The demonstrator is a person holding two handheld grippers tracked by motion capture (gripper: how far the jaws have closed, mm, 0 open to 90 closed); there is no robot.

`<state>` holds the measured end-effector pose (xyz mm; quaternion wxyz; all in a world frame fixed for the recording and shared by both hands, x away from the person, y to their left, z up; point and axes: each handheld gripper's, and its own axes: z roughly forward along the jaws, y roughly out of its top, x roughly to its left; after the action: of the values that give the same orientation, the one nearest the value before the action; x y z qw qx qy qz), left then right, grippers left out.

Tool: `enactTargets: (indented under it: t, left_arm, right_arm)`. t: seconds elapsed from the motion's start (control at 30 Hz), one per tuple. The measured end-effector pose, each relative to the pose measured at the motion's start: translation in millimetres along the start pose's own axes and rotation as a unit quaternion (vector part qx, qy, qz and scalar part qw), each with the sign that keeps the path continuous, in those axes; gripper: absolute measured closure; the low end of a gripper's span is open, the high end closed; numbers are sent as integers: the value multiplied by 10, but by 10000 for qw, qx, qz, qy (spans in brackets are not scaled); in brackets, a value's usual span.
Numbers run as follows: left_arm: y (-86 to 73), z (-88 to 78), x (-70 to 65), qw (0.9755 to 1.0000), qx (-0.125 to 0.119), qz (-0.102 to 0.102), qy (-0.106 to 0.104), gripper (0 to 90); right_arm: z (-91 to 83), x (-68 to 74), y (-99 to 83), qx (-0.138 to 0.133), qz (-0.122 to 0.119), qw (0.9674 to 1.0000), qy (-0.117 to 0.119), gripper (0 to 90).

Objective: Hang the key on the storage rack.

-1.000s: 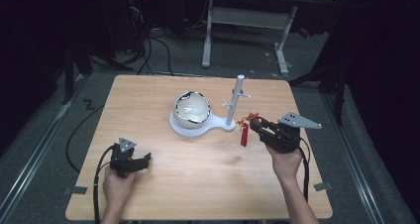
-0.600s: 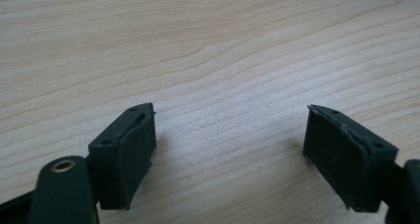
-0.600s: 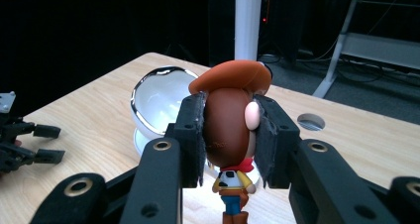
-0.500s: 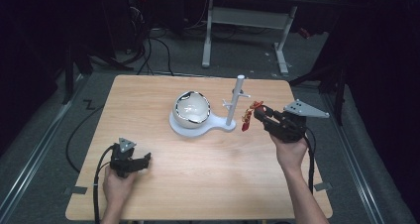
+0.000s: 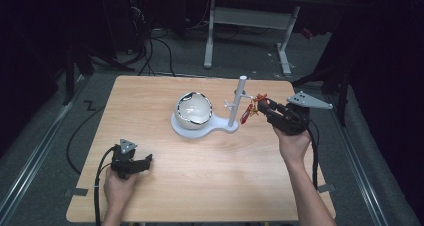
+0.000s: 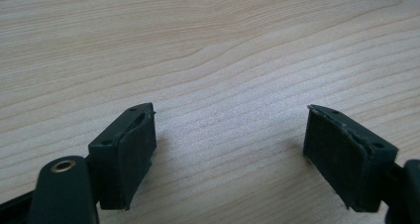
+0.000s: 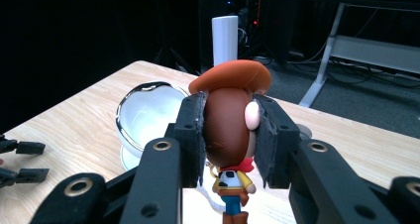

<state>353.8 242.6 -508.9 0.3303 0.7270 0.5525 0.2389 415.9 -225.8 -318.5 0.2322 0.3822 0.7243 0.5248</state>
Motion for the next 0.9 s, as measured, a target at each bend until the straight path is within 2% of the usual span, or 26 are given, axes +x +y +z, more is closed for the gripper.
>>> enactTargets:
  t: [0.57,0.9]
  left_arm:
    - [0,0,1,10000,-2,-6,-4,209]
    - [0,0,2,10000,-4,-9,-6,209]
  right_arm:
    - [76,-17,123,46,-46,9999,-80,672]
    - [173,-60,129,101,69,9999,-85,673]
